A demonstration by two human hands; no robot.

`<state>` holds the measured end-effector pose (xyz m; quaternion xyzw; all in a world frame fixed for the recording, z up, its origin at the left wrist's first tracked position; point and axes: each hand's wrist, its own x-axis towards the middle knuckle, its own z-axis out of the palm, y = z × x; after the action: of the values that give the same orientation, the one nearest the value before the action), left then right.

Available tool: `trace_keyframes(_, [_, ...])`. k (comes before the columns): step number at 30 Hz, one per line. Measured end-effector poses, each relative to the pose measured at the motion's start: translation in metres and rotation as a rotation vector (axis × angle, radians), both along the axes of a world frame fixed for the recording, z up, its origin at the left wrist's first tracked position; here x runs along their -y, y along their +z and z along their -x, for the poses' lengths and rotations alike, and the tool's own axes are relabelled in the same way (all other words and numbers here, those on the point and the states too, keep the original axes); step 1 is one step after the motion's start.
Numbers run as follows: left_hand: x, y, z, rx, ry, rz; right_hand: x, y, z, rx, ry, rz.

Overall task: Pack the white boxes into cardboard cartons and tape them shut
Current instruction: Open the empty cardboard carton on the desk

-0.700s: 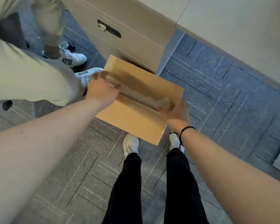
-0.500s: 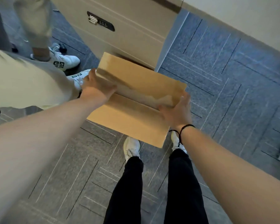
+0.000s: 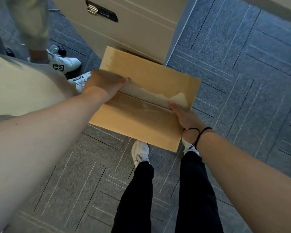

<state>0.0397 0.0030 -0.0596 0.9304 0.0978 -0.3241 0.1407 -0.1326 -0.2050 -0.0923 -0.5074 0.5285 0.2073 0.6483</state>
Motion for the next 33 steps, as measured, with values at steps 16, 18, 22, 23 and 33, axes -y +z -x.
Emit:
trace_keyframes(16, [-0.004, 0.166, 0.062, 0.116, 0.189, 0.196, 0.01, 0.176, 0.038, 0.034, -0.054, 0.078])
trace_keyframes(18, [0.005, 0.194, 0.076, 0.149, 0.179, 0.214, 0.017, 0.206, 0.048, 0.068, -0.059, 0.098])
trace_keyframes(22, [0.027, 0.252, 0.107, 0.188, 0.126, 0.219, 0.035, 0.265, 0.082, 0.086, -0.087, 0.119])
trace_keyframes(23, [0.033, 0.264, 0.115, 0.186, 0.114, 0.219, 0.039, 0.277, 0.091, 0.082, -0.096, 0.114])
trace_keyframes(33, [0.119, 0.383, 0.19, 0.335, -0.011, 0.218, 0.108, 0.368, 0.181, 0.155, -0.168, 0.096])
